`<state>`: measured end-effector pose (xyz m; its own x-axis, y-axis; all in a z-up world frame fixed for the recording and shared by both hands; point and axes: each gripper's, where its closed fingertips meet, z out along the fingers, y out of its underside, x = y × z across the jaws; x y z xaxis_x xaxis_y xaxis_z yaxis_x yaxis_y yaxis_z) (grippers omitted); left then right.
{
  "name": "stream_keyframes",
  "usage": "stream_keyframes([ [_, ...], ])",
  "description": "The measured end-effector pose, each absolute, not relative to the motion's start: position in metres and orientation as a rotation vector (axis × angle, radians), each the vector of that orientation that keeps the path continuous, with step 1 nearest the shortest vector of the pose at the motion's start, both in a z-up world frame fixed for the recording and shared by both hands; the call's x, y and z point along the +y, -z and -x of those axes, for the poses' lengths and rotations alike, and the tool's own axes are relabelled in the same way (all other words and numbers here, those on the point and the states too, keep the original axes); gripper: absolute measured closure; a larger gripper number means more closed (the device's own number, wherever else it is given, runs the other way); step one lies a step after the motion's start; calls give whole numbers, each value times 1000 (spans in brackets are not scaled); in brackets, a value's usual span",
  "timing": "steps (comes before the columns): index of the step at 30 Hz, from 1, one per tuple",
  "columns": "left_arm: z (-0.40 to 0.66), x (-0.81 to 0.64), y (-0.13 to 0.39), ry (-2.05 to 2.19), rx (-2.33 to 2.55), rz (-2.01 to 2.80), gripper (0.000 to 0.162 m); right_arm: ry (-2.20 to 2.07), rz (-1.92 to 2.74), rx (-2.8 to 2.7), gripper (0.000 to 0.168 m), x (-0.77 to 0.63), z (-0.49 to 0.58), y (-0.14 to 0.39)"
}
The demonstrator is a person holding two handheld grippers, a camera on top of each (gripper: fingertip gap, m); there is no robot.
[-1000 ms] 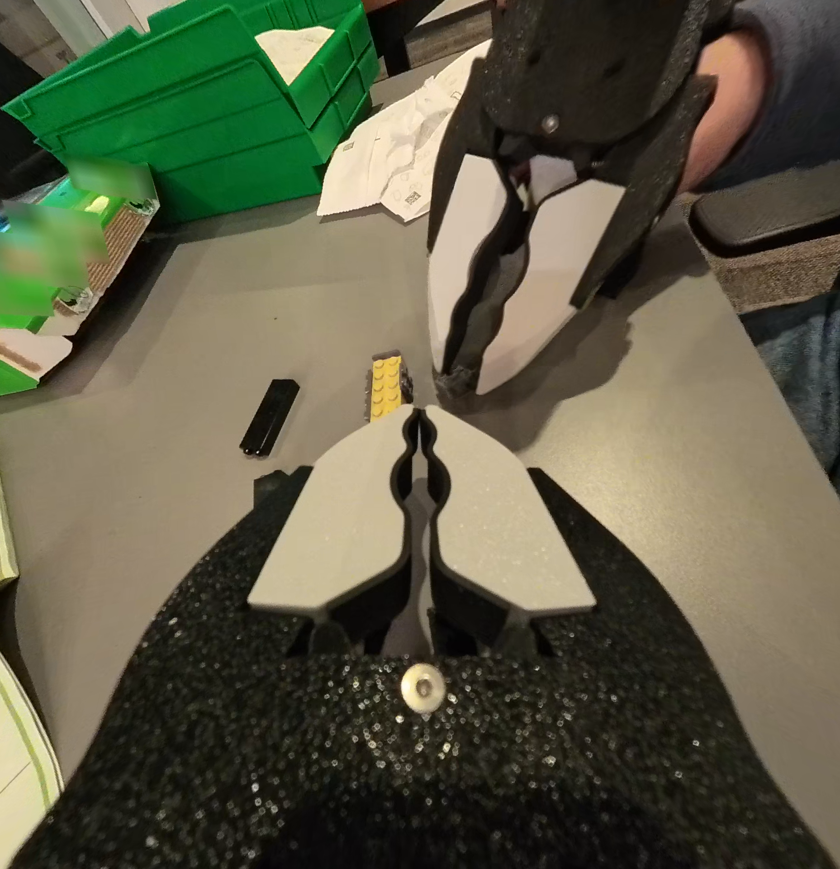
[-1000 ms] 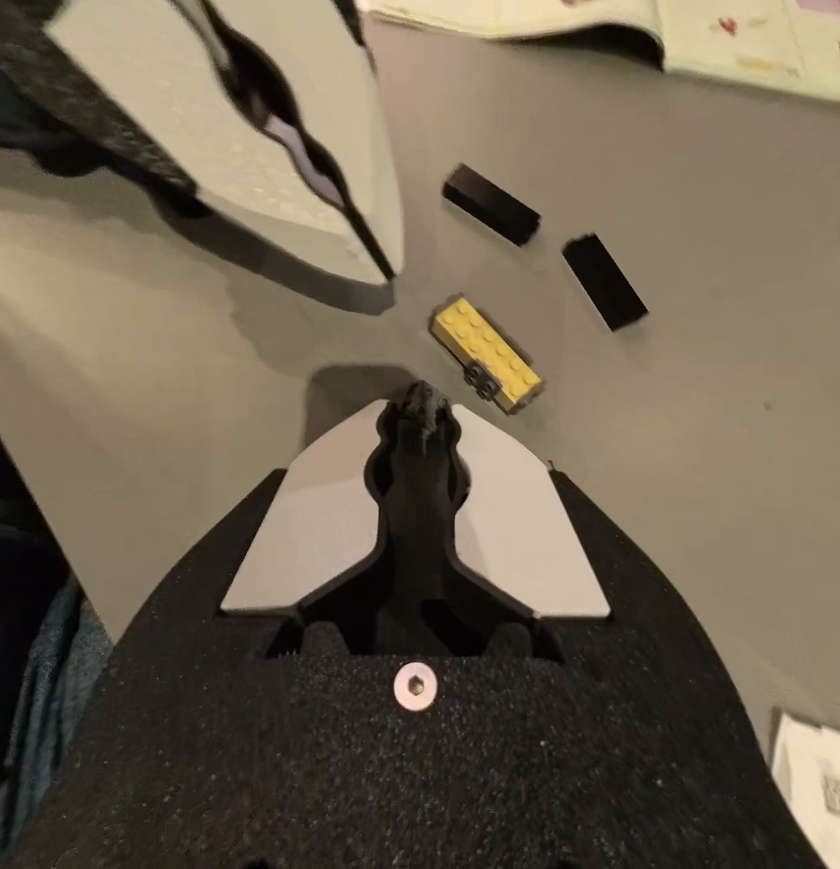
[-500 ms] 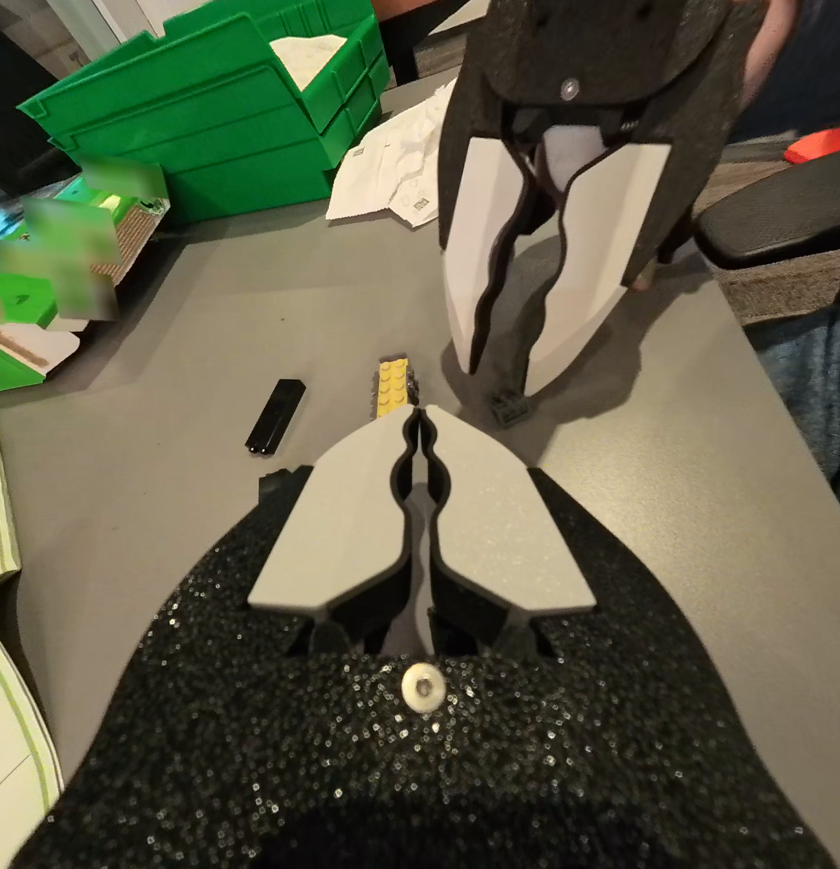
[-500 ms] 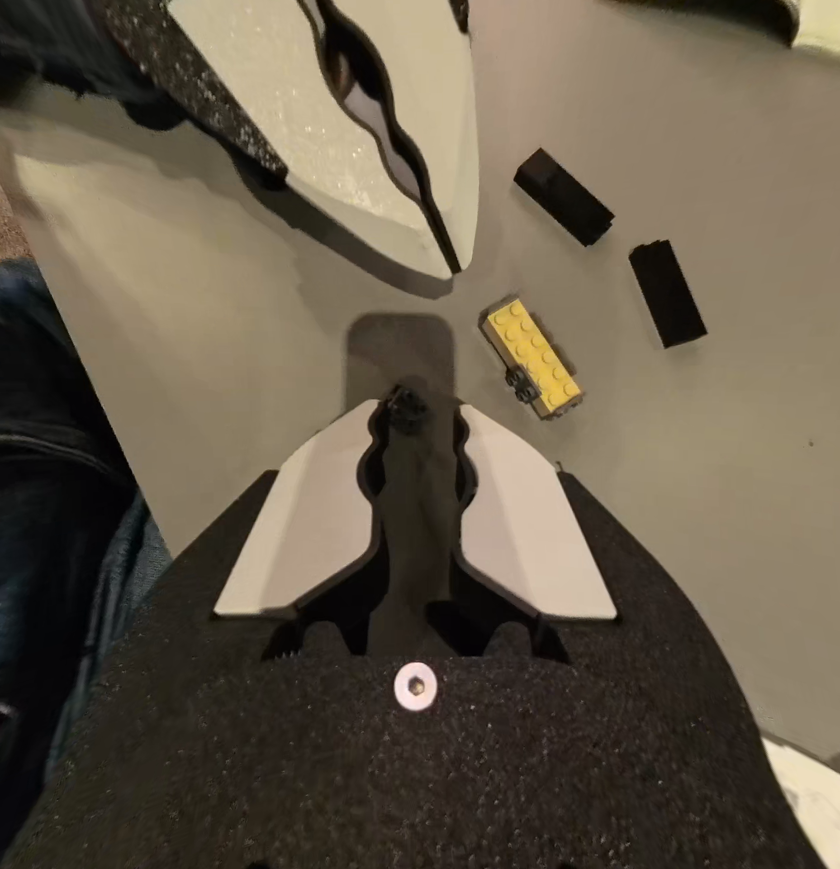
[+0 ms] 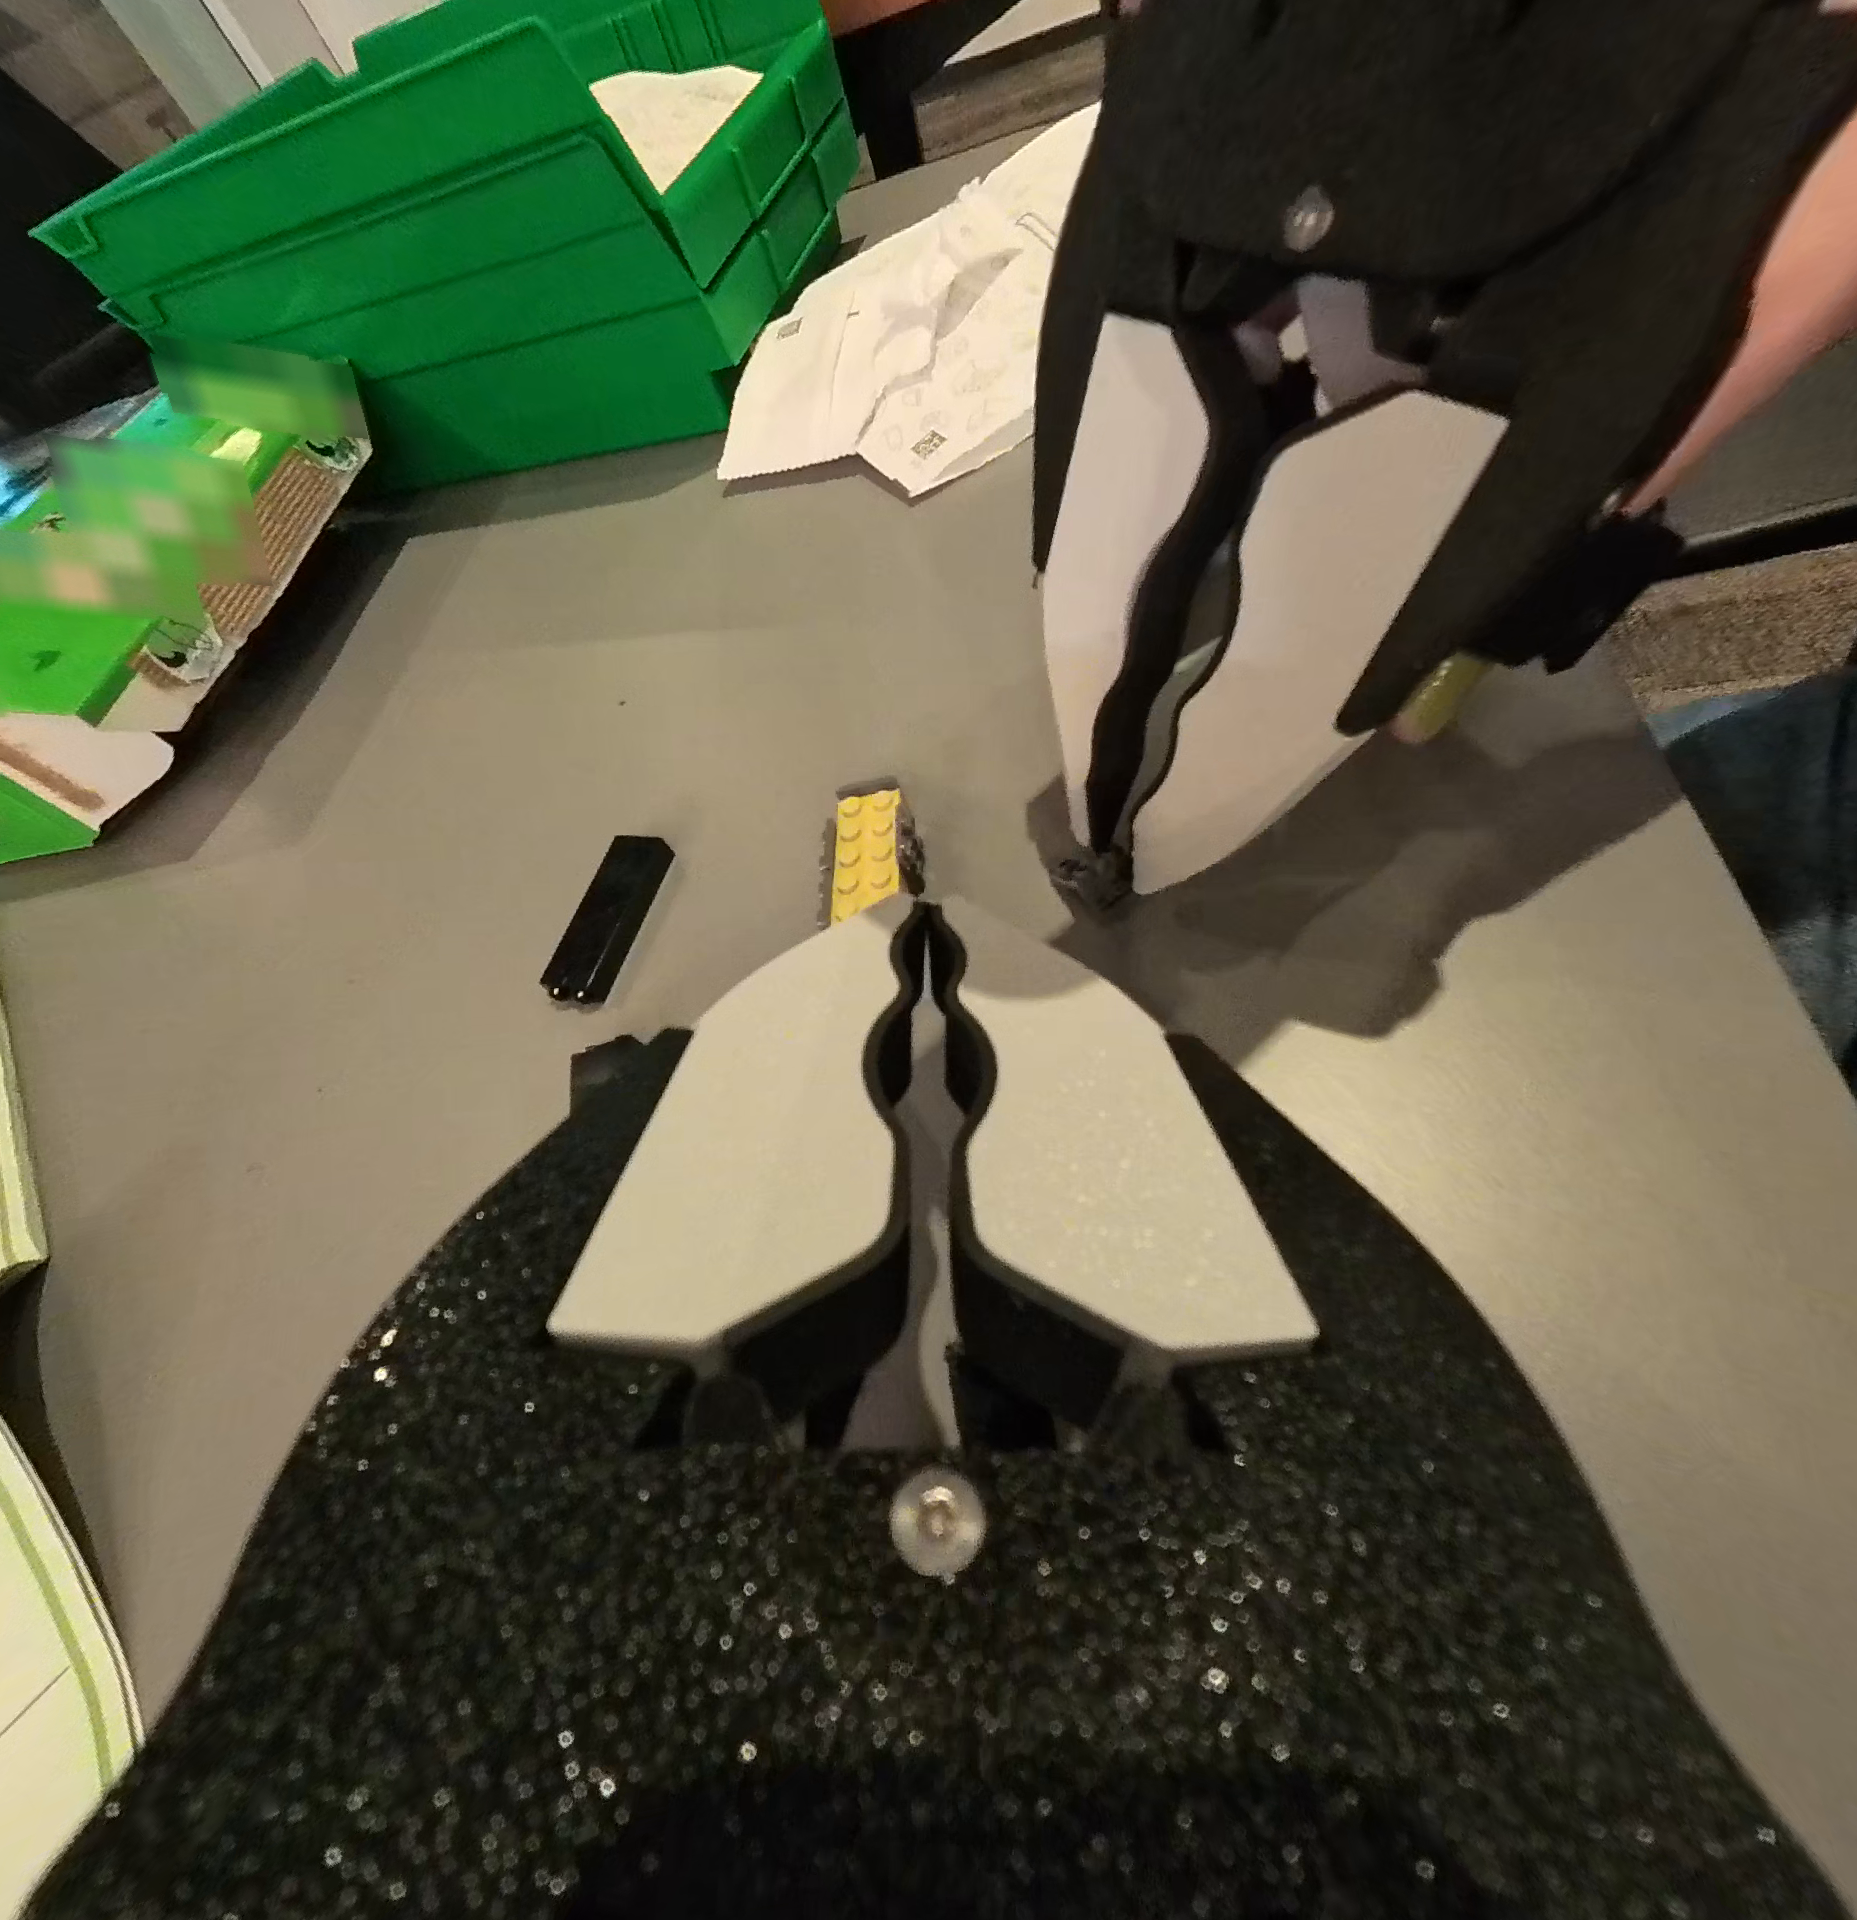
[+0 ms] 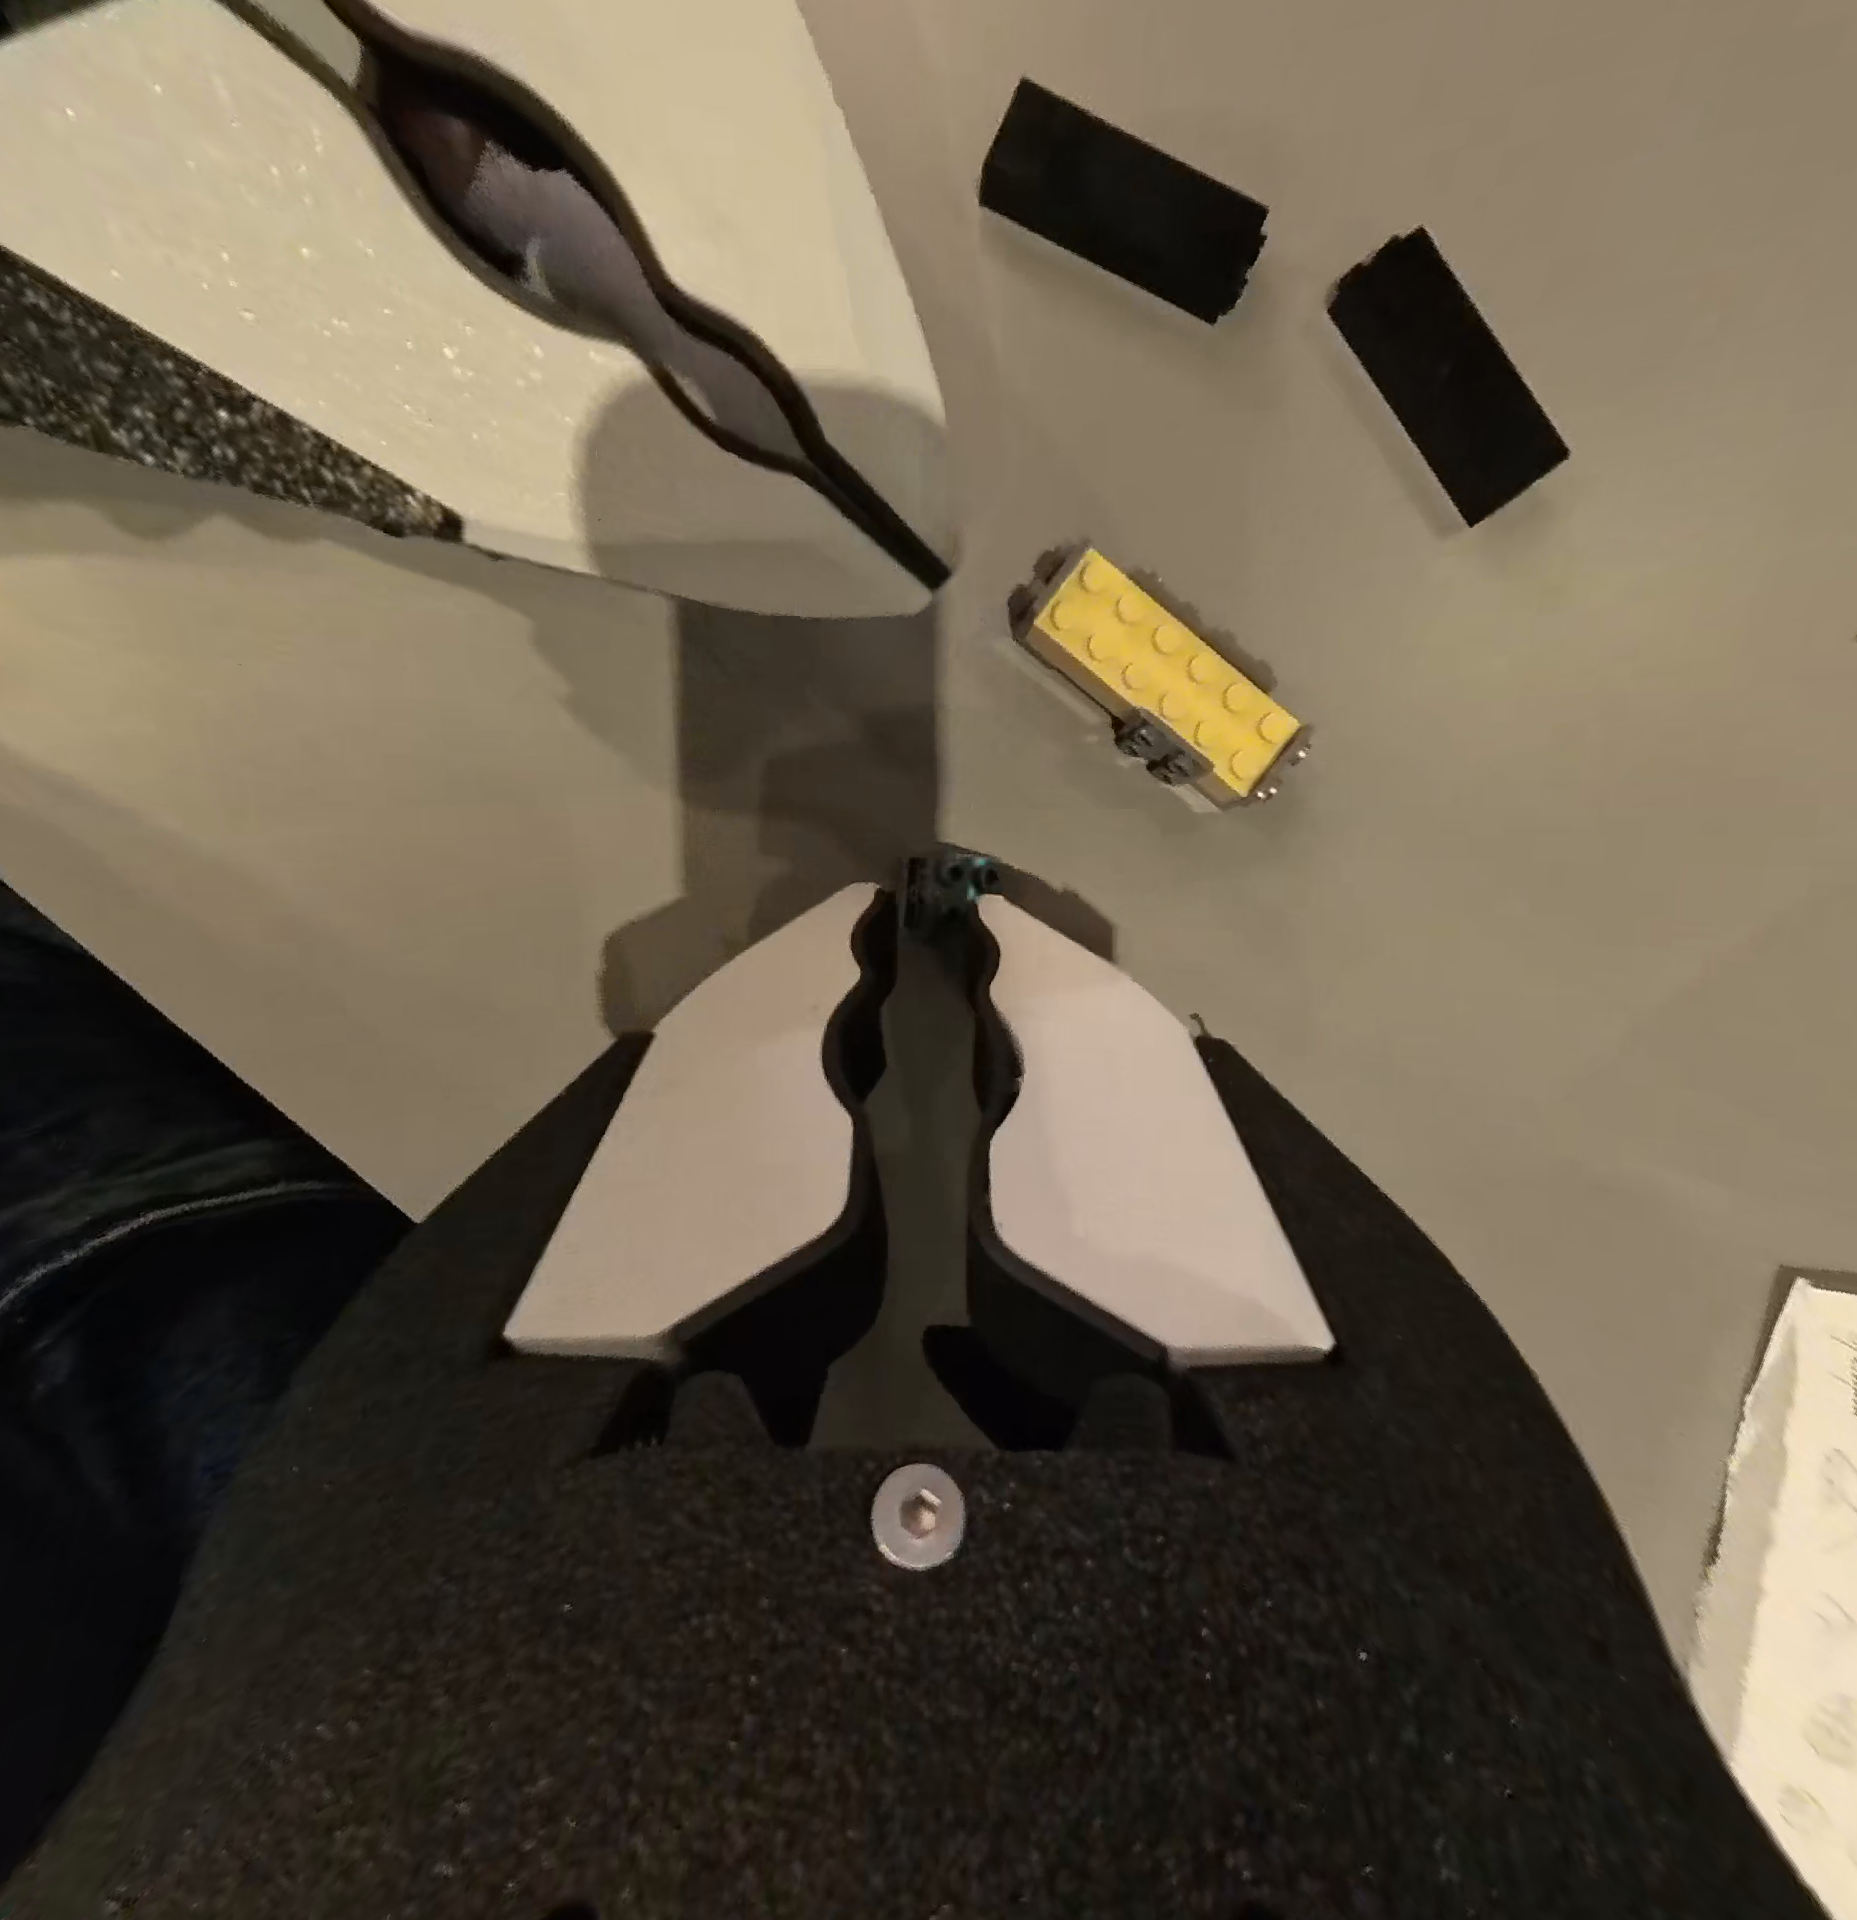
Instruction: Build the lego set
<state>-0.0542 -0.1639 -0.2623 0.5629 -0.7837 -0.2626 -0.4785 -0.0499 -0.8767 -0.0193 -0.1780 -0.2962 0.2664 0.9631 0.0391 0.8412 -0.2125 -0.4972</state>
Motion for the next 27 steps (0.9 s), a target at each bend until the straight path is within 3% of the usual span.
stream_keyframes([
  [11,54,-164,264,345,1066,1708,162,-379,2114,-1662,157,-175,20,299],
  [16,65,-155,280,327,1042,1864,129,-379,2050,-1747,158,-173,16,299],
  [19,66,-149,287,364,1019,1953,121,-395,1973,-1797,162,-172,15,298],
  [24,58,-143,296,456,1039,2038,123,-468,1867,-1816,162,-168,12,297],
  [27,55,-139,299,447,1061,2054,133,-526,1824,-1800,162,-166,10,295],
])
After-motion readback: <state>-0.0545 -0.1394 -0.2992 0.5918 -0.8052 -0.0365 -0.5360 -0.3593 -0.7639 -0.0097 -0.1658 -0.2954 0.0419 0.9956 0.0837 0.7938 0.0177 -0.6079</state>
